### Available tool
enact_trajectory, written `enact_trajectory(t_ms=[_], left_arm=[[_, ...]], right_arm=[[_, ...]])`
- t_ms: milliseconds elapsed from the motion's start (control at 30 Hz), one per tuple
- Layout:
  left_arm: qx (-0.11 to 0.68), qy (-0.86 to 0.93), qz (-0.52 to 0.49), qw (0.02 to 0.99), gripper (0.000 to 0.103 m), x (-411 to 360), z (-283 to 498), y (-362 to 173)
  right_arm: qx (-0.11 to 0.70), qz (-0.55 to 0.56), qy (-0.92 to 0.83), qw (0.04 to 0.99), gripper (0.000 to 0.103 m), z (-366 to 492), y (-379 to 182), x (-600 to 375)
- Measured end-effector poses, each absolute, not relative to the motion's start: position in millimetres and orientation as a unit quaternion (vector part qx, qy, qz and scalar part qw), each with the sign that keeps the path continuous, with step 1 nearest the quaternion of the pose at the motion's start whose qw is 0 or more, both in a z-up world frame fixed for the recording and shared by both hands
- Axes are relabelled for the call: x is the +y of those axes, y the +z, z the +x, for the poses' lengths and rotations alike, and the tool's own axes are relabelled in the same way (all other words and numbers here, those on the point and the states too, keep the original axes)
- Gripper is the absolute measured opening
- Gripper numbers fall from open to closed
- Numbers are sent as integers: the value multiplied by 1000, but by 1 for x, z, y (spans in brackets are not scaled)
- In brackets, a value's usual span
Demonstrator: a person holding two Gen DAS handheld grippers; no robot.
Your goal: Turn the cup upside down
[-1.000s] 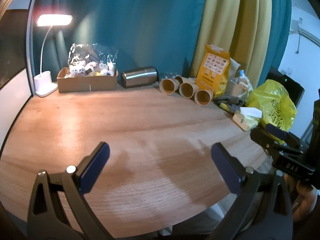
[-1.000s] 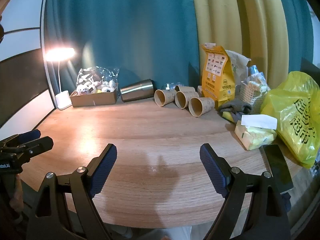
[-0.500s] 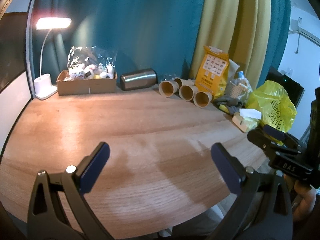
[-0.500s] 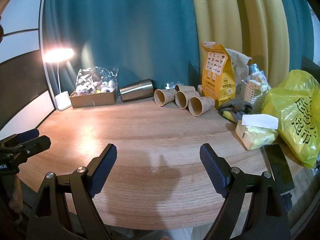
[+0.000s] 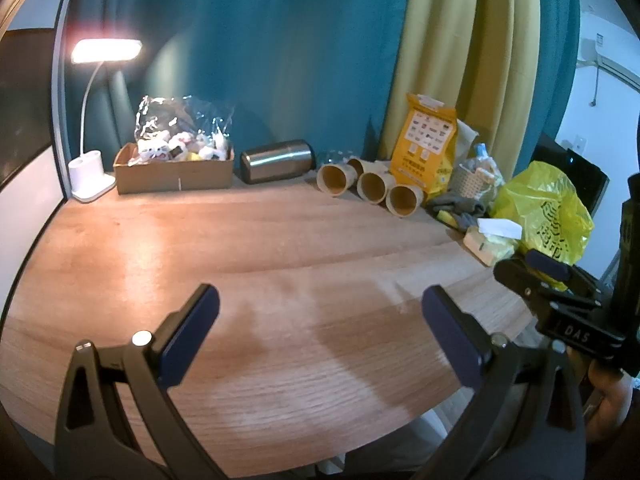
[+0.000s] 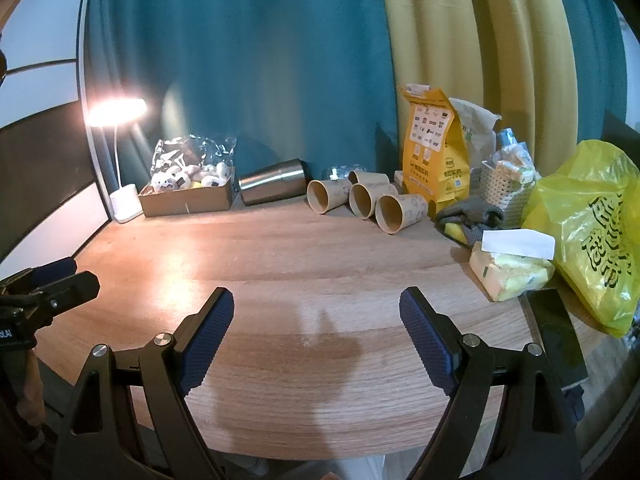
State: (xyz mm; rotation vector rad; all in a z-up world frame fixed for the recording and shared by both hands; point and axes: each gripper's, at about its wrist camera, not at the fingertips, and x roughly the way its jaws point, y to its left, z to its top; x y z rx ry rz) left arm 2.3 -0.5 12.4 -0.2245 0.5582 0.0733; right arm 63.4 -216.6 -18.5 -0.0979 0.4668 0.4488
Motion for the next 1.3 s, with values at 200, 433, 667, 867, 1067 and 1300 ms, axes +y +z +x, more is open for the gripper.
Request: enact_trajectory(t_ms=[200,433,667,867,1067,1300], left_arm=[[273,39,-110,955,102,0,2,14],[270,40,-111,956,102,1,-1,16],[270,42,-112,955,102,1,-2,16],[270,44,-111,956,102,2,-2,16],[267,46,-110,956,102,3,-4,18],[266,49,-111,956,102,3,-2,21]], right_arm=[[230,-49,221,947,87,63,-16,-217],[230,-50,223,946,87,61,-13,-215],[232,-49,223,946,87,60,-13,-215],[233,-50,224,945,87,63,-12,-215],[231,-50,225,945,87,63,-12,-215],[231,-50,224,945,87,63,-11,-215]])
